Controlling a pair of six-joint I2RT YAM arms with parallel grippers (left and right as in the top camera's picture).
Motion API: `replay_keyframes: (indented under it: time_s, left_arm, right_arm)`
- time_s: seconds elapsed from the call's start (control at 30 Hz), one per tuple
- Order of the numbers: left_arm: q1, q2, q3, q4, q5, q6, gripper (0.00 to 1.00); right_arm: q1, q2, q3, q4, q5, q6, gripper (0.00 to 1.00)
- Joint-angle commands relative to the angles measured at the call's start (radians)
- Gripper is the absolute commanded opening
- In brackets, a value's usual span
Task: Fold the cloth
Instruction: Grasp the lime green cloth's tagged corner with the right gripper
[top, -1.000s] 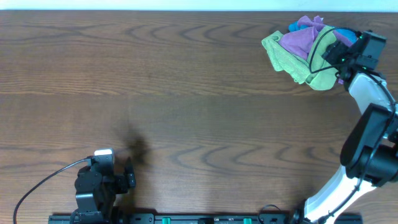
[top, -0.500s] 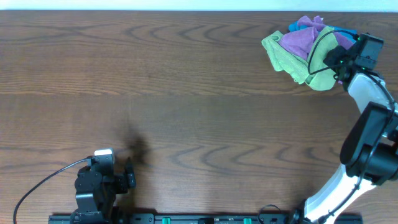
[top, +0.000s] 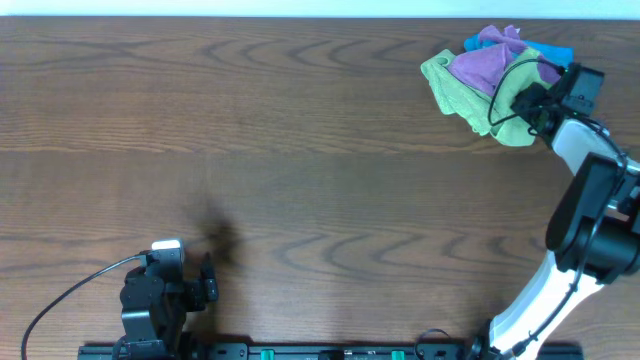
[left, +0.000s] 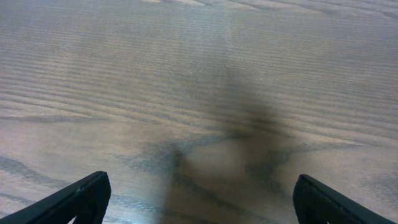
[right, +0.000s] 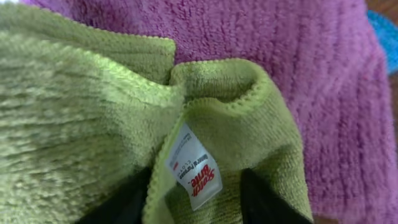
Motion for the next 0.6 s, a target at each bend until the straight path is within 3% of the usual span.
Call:
replay_keyframes:
  time_s: [0.0, 0.13, 0.17, 0.57]
  left_arm:
    - [-0.006, -0.006, -0.013, -0.060, -0.029, 0.026, 0.95]
    - [-0.006, -0.006, -0.013, -0.060, -0.029, 0.026, 0.95]
    - [-0.006, -0.006, -0.013, -0.060, -0.029, 0.026, 0.95]
    - [-0.006, -0.006, -0.013, -0.060, -0.029, 0.026, 0.95]
  right_arm:
    - [-0.004, 0.010, 0.016, 0.023, -0.008, -0.002, 0.38]
    - [-0.003, 0.010, 0.016, 0.045, -0.035, 0.003, 0.04]
    - [-0.003, 0.010, 0.016, 0.047, -0.050, 0.005, 0.01]
    - [-0.004, -0.146, 0.022, -0.039, -0.130, -0.030, 0.01]
